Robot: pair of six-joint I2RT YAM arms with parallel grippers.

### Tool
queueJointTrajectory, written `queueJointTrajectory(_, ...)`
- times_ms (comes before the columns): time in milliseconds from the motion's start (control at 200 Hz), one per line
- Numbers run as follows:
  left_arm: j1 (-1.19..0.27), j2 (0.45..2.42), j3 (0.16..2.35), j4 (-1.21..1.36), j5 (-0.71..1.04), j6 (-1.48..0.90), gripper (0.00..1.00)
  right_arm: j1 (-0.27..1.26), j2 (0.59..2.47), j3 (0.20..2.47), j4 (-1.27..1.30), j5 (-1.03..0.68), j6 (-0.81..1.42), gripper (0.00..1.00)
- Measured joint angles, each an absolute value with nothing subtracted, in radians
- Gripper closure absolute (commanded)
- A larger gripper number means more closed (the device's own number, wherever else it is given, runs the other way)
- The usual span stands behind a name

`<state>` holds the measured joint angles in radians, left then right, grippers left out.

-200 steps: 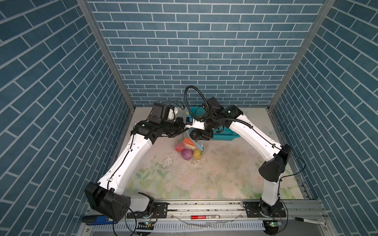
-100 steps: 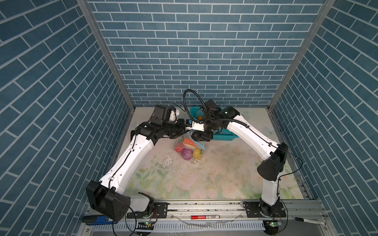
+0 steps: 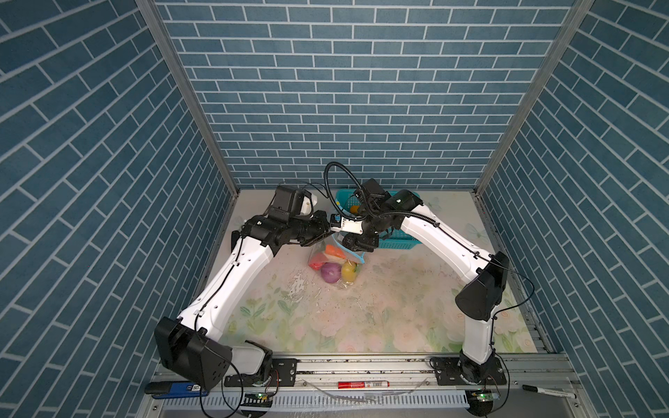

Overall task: Place the food in the zip-top bag and seal the zipper
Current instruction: 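Open the right gripper to drop the avocado into the bag, then raise the right gripper out of the bag and move over the basket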

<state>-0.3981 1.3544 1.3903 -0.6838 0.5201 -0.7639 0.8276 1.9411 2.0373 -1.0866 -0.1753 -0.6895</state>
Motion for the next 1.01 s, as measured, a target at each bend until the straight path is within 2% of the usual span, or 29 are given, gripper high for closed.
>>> queueJointTrajectory(335, -0.398, 1.355, 1.390, -0.684, 0.520, -0.764, 1.00, 0.827, 1.941, 2.037, -1.088, -0.168, -0.689, 0.19)
queueJointTrajectory(835, -0.400, 1.356, 1.391, -0.682, 0.523, -0.763, 1.00, 0.827, 1.934, 2.037, -1.087, -0.167, -0.686, 0.19)
queueJointTrajectory(1005, -0.405, 1.356, 1.391, -0.680, 0.525, -0.752, 1.00, 0.801, 1.878, 2.037, -1.077, -0.229, -0.672, 0.20)
